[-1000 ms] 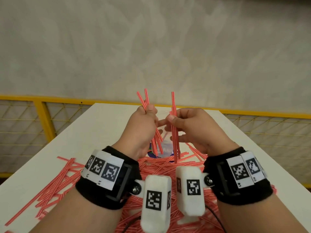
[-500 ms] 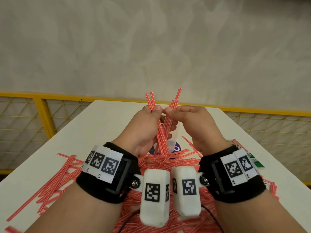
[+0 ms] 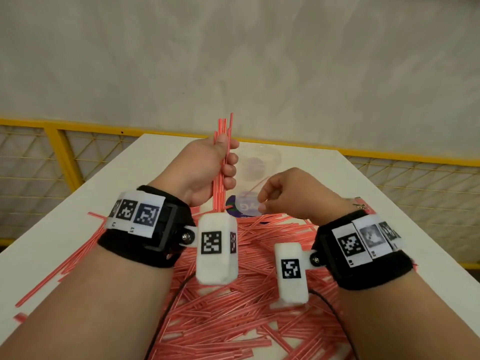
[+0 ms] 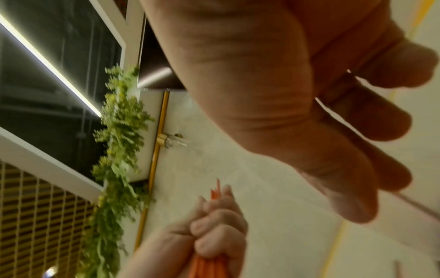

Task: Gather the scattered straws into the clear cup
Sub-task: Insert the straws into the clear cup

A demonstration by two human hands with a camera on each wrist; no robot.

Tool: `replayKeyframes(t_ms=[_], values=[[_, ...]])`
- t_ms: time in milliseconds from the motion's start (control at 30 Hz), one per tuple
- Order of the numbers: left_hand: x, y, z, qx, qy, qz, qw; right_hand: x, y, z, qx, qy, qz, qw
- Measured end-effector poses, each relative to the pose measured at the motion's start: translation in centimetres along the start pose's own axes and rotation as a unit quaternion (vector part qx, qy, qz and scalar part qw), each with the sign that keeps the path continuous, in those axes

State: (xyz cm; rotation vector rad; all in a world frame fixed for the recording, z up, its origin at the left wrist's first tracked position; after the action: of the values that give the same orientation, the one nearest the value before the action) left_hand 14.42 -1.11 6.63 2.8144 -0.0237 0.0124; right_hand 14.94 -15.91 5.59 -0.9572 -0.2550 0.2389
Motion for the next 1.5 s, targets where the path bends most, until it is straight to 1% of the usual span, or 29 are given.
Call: replayKeyframes(t_ms=[67, 167, 233, 300, 367, 500, 600, 700, 867, 933, 1000, 1067, 1133, 1200, 1233, 1333, 1433, 1500], values=[[0.0, -0.2, 0.2, 0.023, -0.003, 0.012, 1.0, -0.1, 1.6, -0.6, -0.085, 0.004, 0.061, 0.995], [-0.1, -0.3, 0.4, 0.058, -0.006, 0.037, 0.998, -0.6, 3.5, -1.5, -0.176, 0.01, 0.139, 0.975], [-0.2, -0.3, 0.4, 0.06, -0.004, 0.046, 0.997, -1.0, 4.6, -2.3, -0.221, 0.011, 0.177, 0.959], [-0.2, -0.4, 0.4, 0.052, -0.004, 0.049, 0.997, -1.3, 5.3, -2.9, -0.25, 0.018, 0.201, 0.947], [-0.3, -0.4, 0.5, 0.047, -0.005, 0.052, 0.998, -1.2, 5.4, -3.4, -0.255, 0.024, 0.199, 0.946], [-0.6, -0.6, 0.9, 0.031, 0.003, 0.046, 0.998, -0.9, 5.3, -3.6, -0.24, 0.024, 0.17, 0.955], [-1.0, -1.1, 1.7, 0.021, 0.011, 0.019, 1.0, -0.8, 5.2, -3.4, -0.234, 0.014, 0.162, 0.959], [-1.5, -1.7, 3.4, 0.034, 0.008, -0.016, 0.999, -0.7, 5.1, -3.2, -0.225, 0.01, 0.15, 0.963], [-1.7, -2.3, 5.5, 0.041, -0.002, -0.03, 0.999, -0.6, 4.3, -2.8, -0.195, 0.013, 0.111, 0.974], [-1.5, -2.6, 5.8, 0.029, -0.003, -0.038, 0.999, -0.7, 3.4, -2.6, -0.173, 0.012, 0.086, 0.981], [-1.4, -2.9, 6.1, 0.019, 0.0, -0.053, 0.998, -0.9, 2.1, -2.4, -0.132, 0.014, 0.046, 0.99], [-1.4, -3.3, 6.3, 0.019, 0.012, -0.072, 0.997, -1.0, 0.9, -2.4, -0.069, 0.018, -0.007, 0.997], [-1.6, -3.5, 6.4, 0.032, 0.024, -0.086, 0.995, -1.3, 0.1, -2.2, 0.012, 0.023, -0.057, 0.998], [-1.7, -3.3, 6.5, 0.042, 0.029, -0.088, 0.995, -1.5, 0.3, -1.7, 0.117, 0.027, -0.085, 0.989], [-1.8, -3.1, 6.6, 0.037, 0.026, -0.081, 0.996, -1.6, 0.7, -1.5, 0.177, 0.03, -0.089, 0.98], [-2.0, -2.0, 6.9, -0.005, 0.012, -0.042, 0.999, -1.7, 2.4, -0.8, 0.32, 0.038, -0.071, 0.944], [-2.3, -1.3, 6.9, -0.028, 0.004, -0.021, 0.999, -1.5, 3.7, -0.3, 0.381, 0.038, -0.053, 0.922], [-2.5, -0.9, 7.1, -0.039, -0.002, -0.016, 0.999, -1.4, 4.0, -0.4, 0.385, 0.043, -0.063, 0.92]])
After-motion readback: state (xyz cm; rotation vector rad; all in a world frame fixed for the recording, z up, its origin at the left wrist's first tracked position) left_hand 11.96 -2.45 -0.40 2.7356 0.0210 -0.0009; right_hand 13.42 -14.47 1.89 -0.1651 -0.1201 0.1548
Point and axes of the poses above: each hand's wrist, its own x-axis towards the middle knuckle, its own y-axis out of the palm, z = x × y, the point moved 8 cm from there along x, towards the middle knuckle, and after that the axes turned 2 degrees about -z, right-handed, at the moved point
